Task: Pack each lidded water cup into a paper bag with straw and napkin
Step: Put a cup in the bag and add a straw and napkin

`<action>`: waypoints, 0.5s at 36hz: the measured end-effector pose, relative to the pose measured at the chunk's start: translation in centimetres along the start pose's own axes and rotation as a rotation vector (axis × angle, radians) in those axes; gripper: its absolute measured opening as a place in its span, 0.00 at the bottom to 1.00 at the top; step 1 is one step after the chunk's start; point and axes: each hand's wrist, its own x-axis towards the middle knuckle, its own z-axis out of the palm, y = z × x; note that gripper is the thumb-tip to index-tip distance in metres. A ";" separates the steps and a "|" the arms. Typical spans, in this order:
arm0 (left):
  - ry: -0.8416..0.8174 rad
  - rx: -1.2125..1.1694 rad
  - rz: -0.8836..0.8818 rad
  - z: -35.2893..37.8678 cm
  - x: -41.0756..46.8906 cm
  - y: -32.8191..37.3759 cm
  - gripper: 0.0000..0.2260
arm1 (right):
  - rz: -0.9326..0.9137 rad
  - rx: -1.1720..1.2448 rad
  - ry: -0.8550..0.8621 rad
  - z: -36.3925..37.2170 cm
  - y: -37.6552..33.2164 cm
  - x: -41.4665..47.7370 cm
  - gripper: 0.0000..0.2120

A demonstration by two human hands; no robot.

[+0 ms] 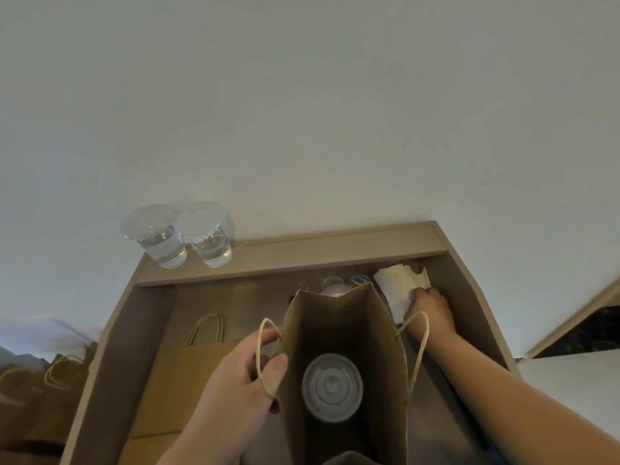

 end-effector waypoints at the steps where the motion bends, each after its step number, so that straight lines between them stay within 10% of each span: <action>1: 0.001 0.002 0.001 0.0 0.0 0.0 0.11 | -0.008 -0.016 -0.002 0.1 0.1 0.0 0.16; 18: 0.026 -0.009 -0.004 0.2 -0.1 0.0 0.11 | 0.113 -0.011 -0.048 0.6 -2.0 0.4 0.14</action>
